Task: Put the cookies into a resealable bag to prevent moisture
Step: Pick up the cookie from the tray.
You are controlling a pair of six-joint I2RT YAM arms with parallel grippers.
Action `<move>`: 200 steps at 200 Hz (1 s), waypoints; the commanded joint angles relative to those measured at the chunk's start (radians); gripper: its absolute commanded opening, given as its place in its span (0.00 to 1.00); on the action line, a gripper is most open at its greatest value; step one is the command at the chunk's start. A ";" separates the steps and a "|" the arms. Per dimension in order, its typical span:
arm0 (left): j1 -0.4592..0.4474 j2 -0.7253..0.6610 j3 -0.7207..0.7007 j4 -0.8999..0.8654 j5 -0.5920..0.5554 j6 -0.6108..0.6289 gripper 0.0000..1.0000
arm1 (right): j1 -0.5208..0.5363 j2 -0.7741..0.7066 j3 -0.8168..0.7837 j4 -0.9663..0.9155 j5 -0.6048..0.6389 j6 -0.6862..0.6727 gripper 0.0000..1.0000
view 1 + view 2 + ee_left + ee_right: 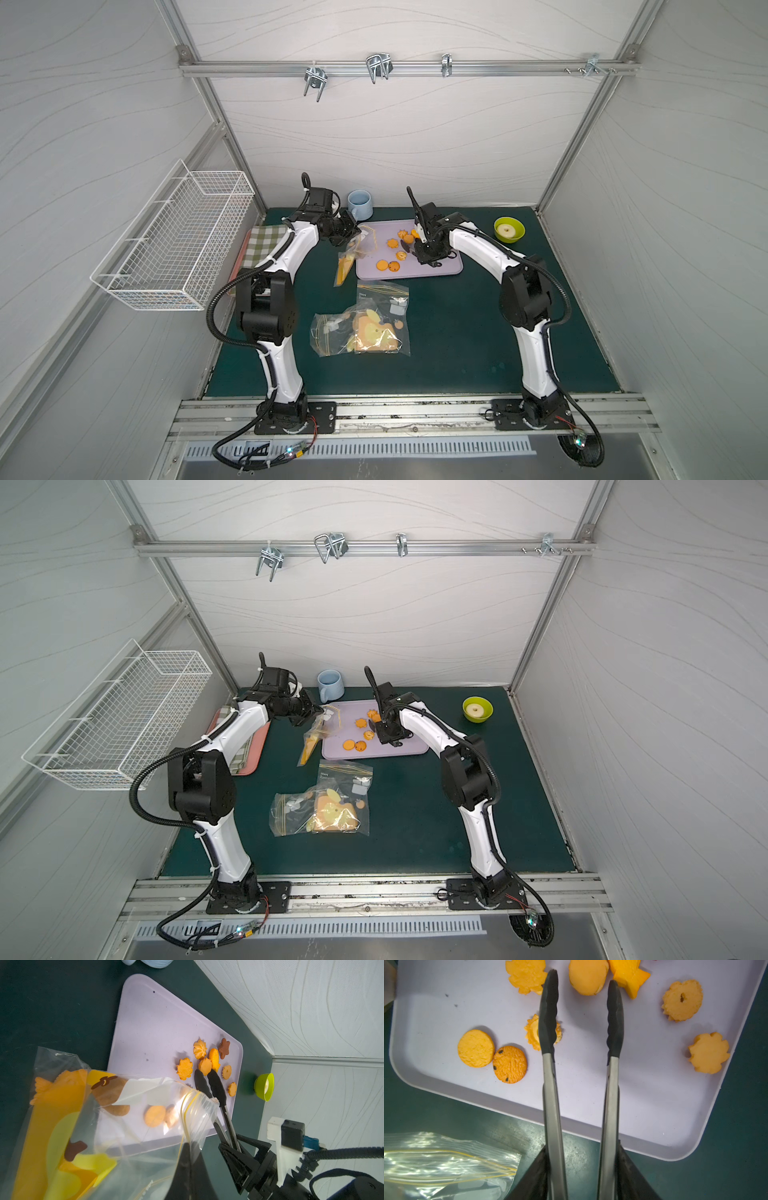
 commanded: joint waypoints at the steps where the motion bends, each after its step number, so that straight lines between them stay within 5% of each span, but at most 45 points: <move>1: 0.007 -0.005 0.022 0.006 0.003 0.001 0.00 | 0.000 0.044 0.070 -0.036 -0.001 -0.025 0.48; 75: 0.009 -0.007 0.021 0.008 0.006 -0.003 0.00 | -0.002 0.057 0.097 -0.029 -0.005 -0.024 0.39; 129: 0.010 -0.009 0.024 0.008 0.009 0.000 0.00 | 0.004 -0.219 -0.156 0.130 0.003 -0.003 0.37; 158: 0.010 -0.007 0.023 0.015 0.019 -0.002 0.00 | 0.007 -0.393 -0.327 0.249 -0.092 -0.005 0.37; 200: 0.006 0.002 0.027 0.029 0.049 -0.001 0.00 | 0.029 -0.471 -0.368 0.278 -0.224 -0.030 0.37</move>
